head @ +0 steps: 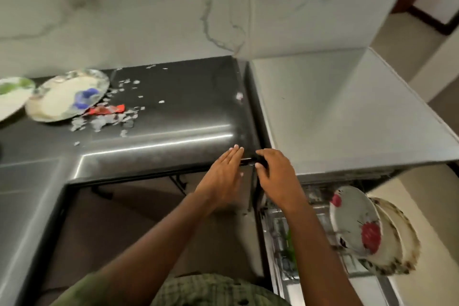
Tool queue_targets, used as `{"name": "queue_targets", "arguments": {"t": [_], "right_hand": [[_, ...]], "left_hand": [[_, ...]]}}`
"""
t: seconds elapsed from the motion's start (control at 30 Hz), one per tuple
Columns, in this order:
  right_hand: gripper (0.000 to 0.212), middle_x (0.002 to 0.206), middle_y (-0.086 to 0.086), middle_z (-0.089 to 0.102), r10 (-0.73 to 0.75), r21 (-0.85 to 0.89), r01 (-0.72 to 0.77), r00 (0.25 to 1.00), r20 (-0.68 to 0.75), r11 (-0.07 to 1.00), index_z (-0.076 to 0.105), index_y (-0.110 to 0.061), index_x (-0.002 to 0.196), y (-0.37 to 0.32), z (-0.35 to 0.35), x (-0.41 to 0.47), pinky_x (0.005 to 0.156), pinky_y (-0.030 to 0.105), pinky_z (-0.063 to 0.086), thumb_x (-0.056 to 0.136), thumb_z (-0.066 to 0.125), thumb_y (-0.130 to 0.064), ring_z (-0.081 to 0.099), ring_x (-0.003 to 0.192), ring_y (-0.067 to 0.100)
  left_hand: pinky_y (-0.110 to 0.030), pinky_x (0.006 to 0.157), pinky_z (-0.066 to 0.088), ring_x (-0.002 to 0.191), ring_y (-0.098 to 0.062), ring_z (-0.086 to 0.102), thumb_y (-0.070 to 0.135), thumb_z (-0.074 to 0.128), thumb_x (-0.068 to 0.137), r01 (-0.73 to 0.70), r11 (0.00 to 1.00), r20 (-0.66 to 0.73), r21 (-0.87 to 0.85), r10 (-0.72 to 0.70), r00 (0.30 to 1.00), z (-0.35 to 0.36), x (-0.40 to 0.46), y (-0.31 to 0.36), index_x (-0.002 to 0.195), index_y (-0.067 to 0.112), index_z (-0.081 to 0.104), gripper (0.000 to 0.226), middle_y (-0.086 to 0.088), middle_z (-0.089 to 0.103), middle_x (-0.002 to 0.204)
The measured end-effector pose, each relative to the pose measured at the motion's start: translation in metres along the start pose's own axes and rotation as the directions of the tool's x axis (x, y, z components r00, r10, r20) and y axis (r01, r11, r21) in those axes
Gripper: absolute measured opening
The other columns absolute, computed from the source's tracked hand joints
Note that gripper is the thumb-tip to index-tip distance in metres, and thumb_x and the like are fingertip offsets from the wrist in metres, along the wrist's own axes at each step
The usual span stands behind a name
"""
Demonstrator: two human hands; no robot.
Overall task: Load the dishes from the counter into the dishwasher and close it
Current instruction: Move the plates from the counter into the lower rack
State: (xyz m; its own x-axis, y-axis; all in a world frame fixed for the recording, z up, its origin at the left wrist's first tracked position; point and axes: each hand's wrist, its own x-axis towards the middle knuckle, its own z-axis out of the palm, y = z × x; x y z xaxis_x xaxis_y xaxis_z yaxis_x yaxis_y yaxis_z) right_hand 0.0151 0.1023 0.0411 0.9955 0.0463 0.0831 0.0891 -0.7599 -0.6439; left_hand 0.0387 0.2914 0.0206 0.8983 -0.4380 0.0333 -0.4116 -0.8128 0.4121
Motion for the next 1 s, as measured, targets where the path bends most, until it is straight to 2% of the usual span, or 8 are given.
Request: {"name": "queue_targets", "arguments": {"t": [0.17, 0.37, 0.47, 0.6, 0.77, 1.0], "right_hand": [[0.037, 0.137, 0.005, 0.062, -0.132, 0.012, 0.132, 0.988, 0.075, 0.991, 0.065, -0.014, 0.135, -0.076, 0.054, 0.013, 0.112, 0.041, 0.044, 0.099, 0.066, -0.018, 0.058, 0.127, 0.025], [0.042, 0.145, 0.000, 0.056, -0.231, -0.053, 0.249, 0.945, 0.230, 0.967, 0.059, -0.023, 0.144, -0.134, 0.095, 0.019, 0.113, 0.044, 0.043, 0.102, 0.061, -0.029, 0.054, 0.131, 0.023], [0.044, 0.147, -0.003, 0.054, -0.281, -0.115, 0.328, 0.910, 0.306, 0.938, 0.055, -0.025, 0.146, -0.153, 0.110, 0.035, 0.116, 0.042, 0.040, 0.103, 0.058, -0.032, 0.050, 0.135, 0.021], [0.045, 0.146, -0.003, 0.053, -0.322, -0.178, 0.418, 0.857, 0.402, 0.891, 0.053, -0.026, 0.148, -0.179, 0.129, 0.071, 0.116, 0.042, 0.039, 0.104, 0.056, -0.037, 0.050, 0.136, 0.020], [0.043, 0.147, -0.004, 0.053, -0.364, -0.116, 0.454, 0.820, 0.441, 0.883, 0.054, -0.027, 0.146, -0.204, 0.152, 0.110, 0.117, 0.041, 0.038, 0.104, 0.056, -0.037, 0.048, 0.137, 0.019], [0.045, 0.150, -0.003, 0.051, -0.385, -0.076, 0.510, 0.731, 0.563, 0.857, 0.052, -0.028, 0.148, -0.217, 0.184, 0.160, 0.120, 0.043, 0.036, 0.104, 0.057, -0.038, 0.045, 0.140, 0.020]], "left_hand": [[-0.024, 0.128, 0.002, 0.161, -0.024, 0.011, 0.016, 0.051, 0.105, 0.151, 0.988, -0.092, -0.031, -0.154, 0.984, -0.046, -0.064, -0.067, 0.163, 0.001, 0.016, 0.069, -0.016, 0.016, 0.172], [-0.024, 0.129, 0.003, 0.161, -0.024, 0.012, 0.017, 0.052, 0.106, 0.273, 0.957, -0.155, -0.097, -0.285, 0.946, -0.072, -0.106, -0.113, 0.164, 0.001, 0.015, 0.071, -0.016, 0.018, 0.171], [-0.032, 0.130, 0.010, 0.161, -0.025, 0.012, 0.020, 0.052, 0.107, 0.318, 0.941, -0.146, -0.116, -0.333, 0.931, -0.077, -0.113, -0.127, 0.164, 0.002, 0.013, 0.072, -0.015, 0.016, 0.172], [-0.034, 0.130, 0.010, 0.161, -0.024, 0.010, 0.022, 0.051, 0.107, 0.391, 0.913, -0.146, -0.120, -0.405, 0.902, -0.083, -0.116, -0.148, 0.164, 0.002, 0.011, 0.073, -0.015, 0.014, 0.172], [-0.030, 0.129, 0.008, 0.160, -0.027, 0.015, 0.025, 0.055, 0.106, 0.496, 0.862, -0.142, -0.105, -0.506, 0.851, -0.098, -0.102, -0.183, 0.164, 0.002, 0.014, 0.075, -0.016, 0.020, 0.171], [-0.039, 0.130, 0.017, 0.159, -0.030, 0.019, 0.033, 0.054, 0.105, 0.661, 0.750, -0.027, -0.033, -0.662, 0.749, -0.113, -0.073, -0.235, 0.164, 0.005, 0.016, 0.075, -0.016, 0.024, 0.170]]}}
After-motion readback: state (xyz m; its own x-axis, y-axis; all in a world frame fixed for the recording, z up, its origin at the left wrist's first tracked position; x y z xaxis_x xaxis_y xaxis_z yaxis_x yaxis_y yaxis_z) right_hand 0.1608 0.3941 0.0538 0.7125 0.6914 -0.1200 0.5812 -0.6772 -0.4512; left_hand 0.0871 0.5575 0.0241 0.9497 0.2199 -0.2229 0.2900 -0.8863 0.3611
